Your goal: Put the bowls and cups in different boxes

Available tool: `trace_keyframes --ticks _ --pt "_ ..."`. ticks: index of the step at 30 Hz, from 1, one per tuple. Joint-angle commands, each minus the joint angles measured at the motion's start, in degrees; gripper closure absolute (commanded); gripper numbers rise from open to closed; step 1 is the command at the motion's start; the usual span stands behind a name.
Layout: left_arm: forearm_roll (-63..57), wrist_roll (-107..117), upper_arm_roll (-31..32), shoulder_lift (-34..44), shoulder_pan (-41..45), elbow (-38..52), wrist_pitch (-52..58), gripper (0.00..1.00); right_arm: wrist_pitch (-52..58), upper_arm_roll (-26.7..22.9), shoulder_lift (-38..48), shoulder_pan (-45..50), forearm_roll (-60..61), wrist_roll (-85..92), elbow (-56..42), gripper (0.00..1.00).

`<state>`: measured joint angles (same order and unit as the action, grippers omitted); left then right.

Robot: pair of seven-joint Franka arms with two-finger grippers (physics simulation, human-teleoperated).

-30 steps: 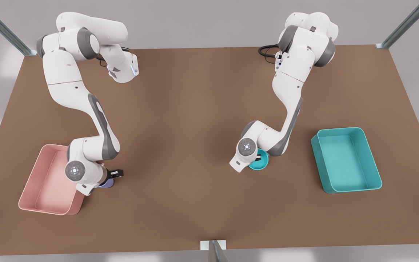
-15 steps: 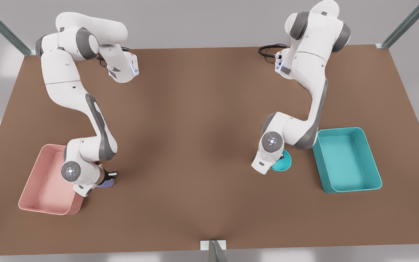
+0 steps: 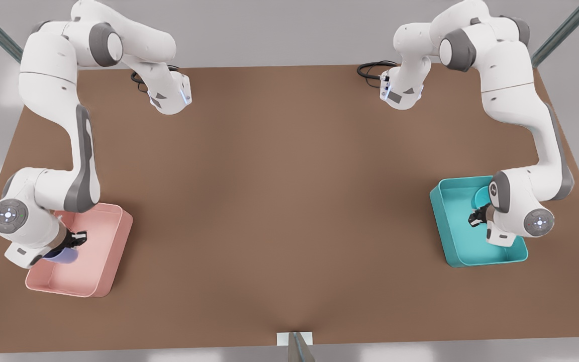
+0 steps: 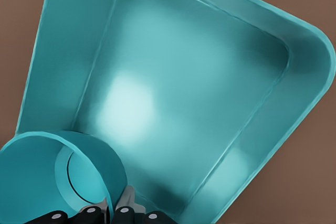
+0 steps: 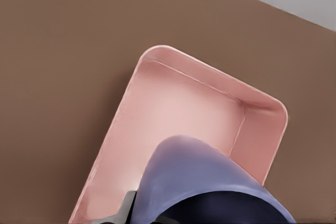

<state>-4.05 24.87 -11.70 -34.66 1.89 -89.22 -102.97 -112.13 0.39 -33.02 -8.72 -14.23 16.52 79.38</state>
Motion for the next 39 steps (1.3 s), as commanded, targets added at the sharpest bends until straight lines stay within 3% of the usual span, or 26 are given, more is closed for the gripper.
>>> trace_keyframes --ticks 1,9,12,13,14,15,18,20,22,25,29,32,34,36,39 --pt "2.20 -8.25 -0.07 -0.76 -0.04 -1.39 -9.79 0.79 -0.72 -0.04 -2.92 -2.35 0.34 16.08 -1.42 0.79" --pt "2.20 -8.69 -0.07 -7.09 -1.45 -1.66 -17.61 0.79 -7.49 0.23 -10.83 -4.64 6.06 16.96 -0.46 0.79" --pt "2.20 -8.70 -0.07 -6.92 -1.19 -1.66 -17.61 0.00 -7.93 0.23 -11.80 -4.64 6.76 16.96 -0.46 0.79" --pt "2.20 -8.43 -0.07 -6.04 -1.19 -1.57 -16.91 0.00 -7.93 0.23 -11.71 -4.64 6.94 16.87 -0.37 0.79" --pt "2.20 -8.69 -0.07 -4.72 -0.92 -1.48 -16.38 0.00 -7.93 0.23 -11.89 -4.64 7.02 16.87 -0.28 0.26" --pt "2.03 -8.87 -0.07 -3.05 -0.92 -0.96 -13.84 0.00 -7.84 0.23 -11.98 -4.64 7.02 16.87 -0.37 0.00" --pt "1.94 -8.96 0.36 5.74 2.59 8.09 9.00 0.00 -7.93 0.23 -12.06 -4.55 6.94 16.96 -0.46 0.00" --pt "1.85 -9.13 10.11 7.85 2.86 19.43 27.11 0.00 -7.14 0.32 -11.63 -4.38 6.94 16.79 -0.37 0.00" --pt "1.94 -9.31 14.25 11.45 2.51 20.40 32.48 0.00 -5.03 0.40 -10.40 -4.29 6.94 16.87 -0.37 0.00" --pt "2.90 -15.37 15.57 12.25 2.51 24.00 36.35 0.00 -0.55 0.58 -5.48 -4.29 7.20 16.87 2.00 0.00" --pt "3.43 -15.55 16.36 13.48 2.24 24.00 35.12 0.00 15.09 2.87 4.02 -2.97 10.98 11.26 0.86 0.01" --pt "3.26 -15.46 18.30 13.04 1.63 23.83 34.24 0.00 31.26 2.95 7.18 1.25 10.54 -8.69 -5.90 0.00" --pt "3.35 -15.37 18.30 13.39 1.63 23.39 34.24 0.00 40.76 2.42 11.92 7.31 5.28 -11.16 -11.09 0.00" --pt "3.26 -15.37 18.38 14.53 1.10 22.60 34.15 0.00 41.03 2.87 20.10 7.13 5.27 -10.81 -6.35 0.00" --pt "2.99 -15.37 18.47 14.88 0.57 22.51 34.24 0.00 40.23 2.78 23.18 6.87 6.23 -11.34 -1.95 0.00"
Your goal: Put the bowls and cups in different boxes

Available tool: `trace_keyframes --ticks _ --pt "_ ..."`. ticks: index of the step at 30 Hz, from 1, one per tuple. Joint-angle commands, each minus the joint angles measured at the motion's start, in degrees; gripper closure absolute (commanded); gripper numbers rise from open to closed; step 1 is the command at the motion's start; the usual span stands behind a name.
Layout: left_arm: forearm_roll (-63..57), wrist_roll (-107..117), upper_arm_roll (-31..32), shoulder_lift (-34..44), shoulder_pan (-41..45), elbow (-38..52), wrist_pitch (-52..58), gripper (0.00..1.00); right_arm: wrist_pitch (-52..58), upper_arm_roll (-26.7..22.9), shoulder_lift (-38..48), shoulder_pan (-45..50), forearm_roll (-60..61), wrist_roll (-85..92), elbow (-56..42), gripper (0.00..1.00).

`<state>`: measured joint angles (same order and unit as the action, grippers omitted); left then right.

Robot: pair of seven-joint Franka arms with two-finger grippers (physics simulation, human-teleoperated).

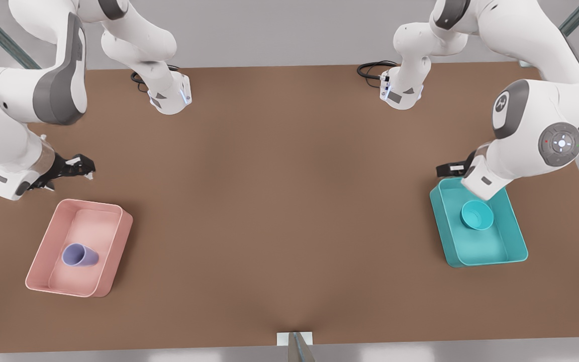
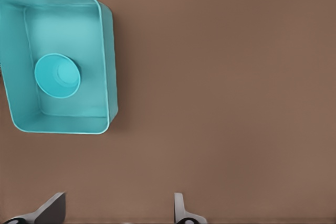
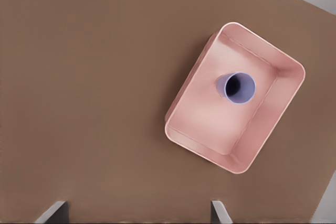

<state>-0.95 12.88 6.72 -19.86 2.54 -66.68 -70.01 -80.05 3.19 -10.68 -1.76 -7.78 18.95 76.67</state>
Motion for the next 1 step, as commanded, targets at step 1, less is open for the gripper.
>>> trace_keyframes --ticks 1 --pt "-0.19 -3.48 0.05 0.44 -0.08 -0.73 1.02 0.00 8.07 -0.03 0.84 -0.08 -0.22 -13.86 0.76 0.00"
